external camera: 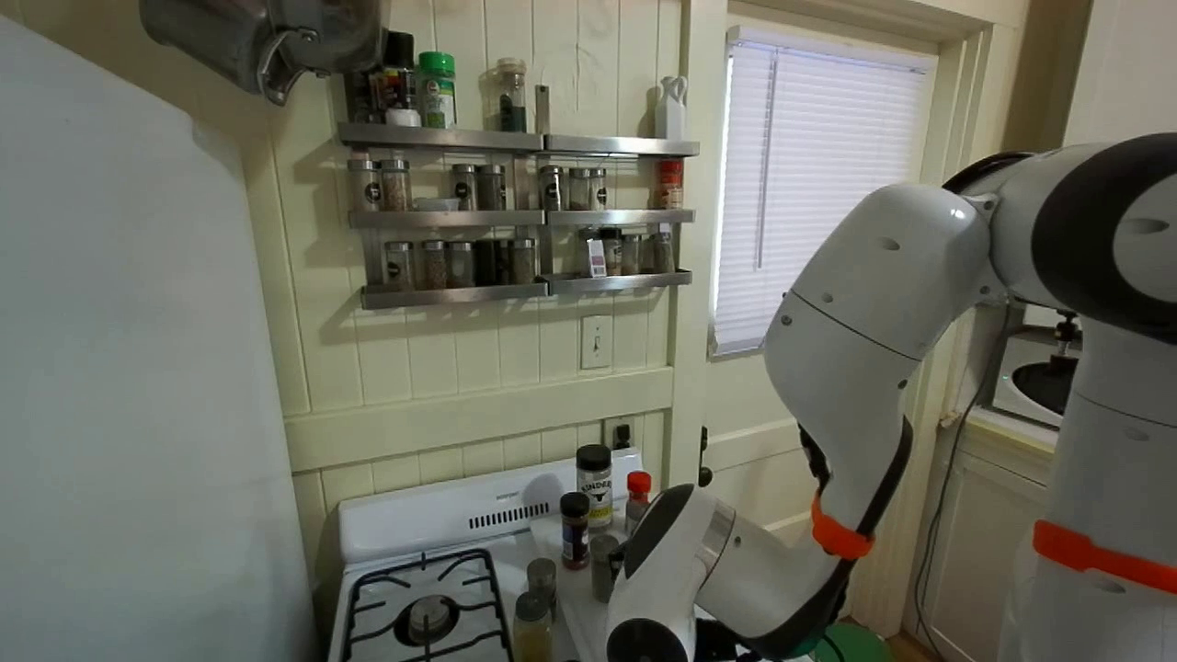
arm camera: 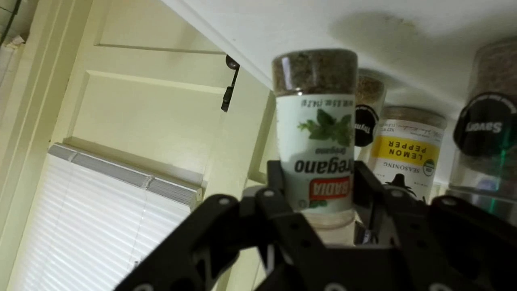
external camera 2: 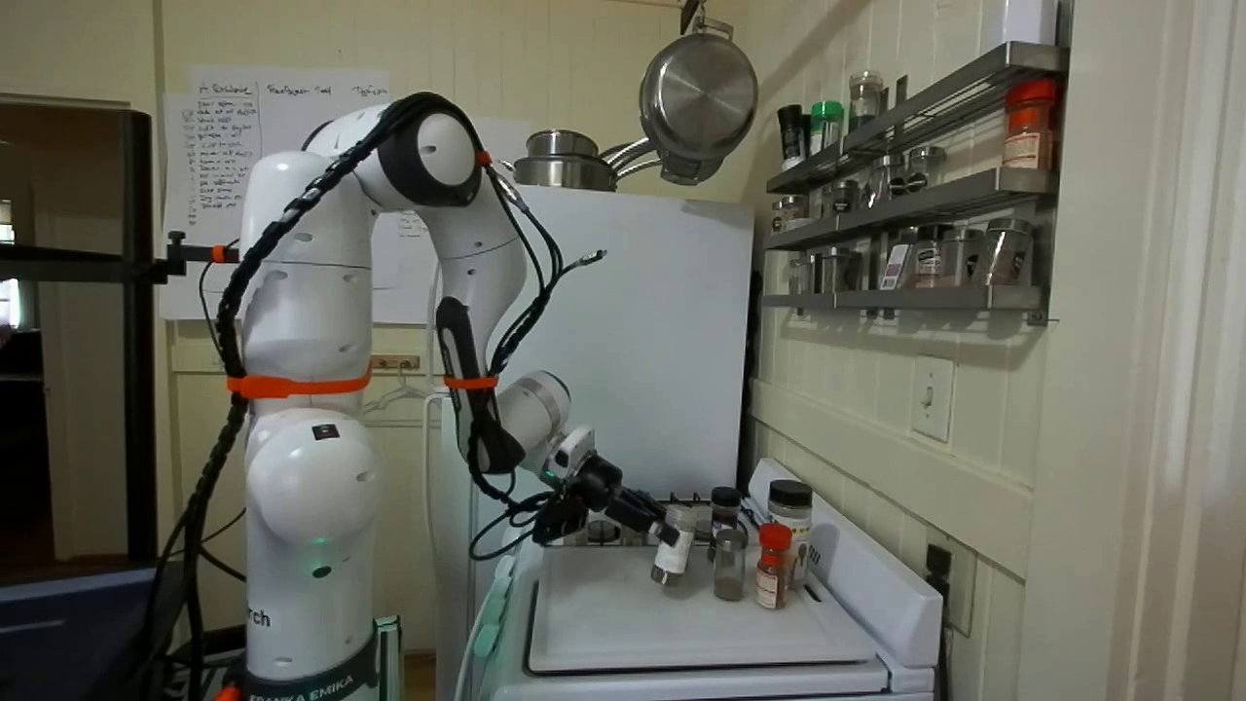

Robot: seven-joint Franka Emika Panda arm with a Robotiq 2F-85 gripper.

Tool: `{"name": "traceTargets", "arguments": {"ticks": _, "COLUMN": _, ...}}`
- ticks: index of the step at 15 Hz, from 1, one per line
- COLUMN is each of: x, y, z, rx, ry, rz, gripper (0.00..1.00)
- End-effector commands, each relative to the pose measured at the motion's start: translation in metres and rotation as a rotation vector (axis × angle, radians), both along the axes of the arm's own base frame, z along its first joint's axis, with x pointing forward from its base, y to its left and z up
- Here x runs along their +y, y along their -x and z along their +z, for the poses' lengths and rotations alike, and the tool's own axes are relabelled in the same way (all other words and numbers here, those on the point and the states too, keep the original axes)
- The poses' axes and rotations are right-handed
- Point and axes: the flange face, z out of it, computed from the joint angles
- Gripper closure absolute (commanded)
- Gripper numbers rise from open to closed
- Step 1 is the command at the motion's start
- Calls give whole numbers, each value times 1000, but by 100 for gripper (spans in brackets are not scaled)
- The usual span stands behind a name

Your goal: Remove the bottle from the top shelf

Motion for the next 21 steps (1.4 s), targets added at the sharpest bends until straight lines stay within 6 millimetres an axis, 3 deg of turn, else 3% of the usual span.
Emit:
{"name": "traceTargets", "arguments": {"ticks": 1, "x": 6, "y": -4, "z": -20, "rx": -60, "ry": 7, "rz": 19, "gripper": 81}}
{"name": "traceTargets", "arguments": {"ticks": 3, "x": 6, "y": -5, "z": -27, "rx": -73, "ry": 9, "rz": 17, "gripper": 81}}
{"name": "traceTargets", "arguments": {"ticks": 4, "x": 7, "y": -6, "z": -30, "rx": -78, "ry": 7, "rz": 17, "gripper": 41}}
{"name": "traceTargets", "arguments": {"ticks": 5, "x": 8, "y": -7, "z": -31, "rx": -85, "ry": 9, "rz": 16, "gripper": 29}}
{"name": "traceTargets", "arguments": {"ticks": 9, "x": 10, "y": -7, "z": -20, "rx": -128, "ry": 25, "rz": 22, "gripper": 2}}
{"name": "traceTargets", "arguments": {"ticks": 14, "x": 16, "y": 1, "z": 2, "rx": -126, "ry": 32, "rz": 30, "gripper": 0}}
{"name": "traceTargets", "arguments": {"ticks": 21, "x": 15, "y": 23, "z": 17, "rx": -37, "ry": -66, "rz": -13, "gripper": 0}}
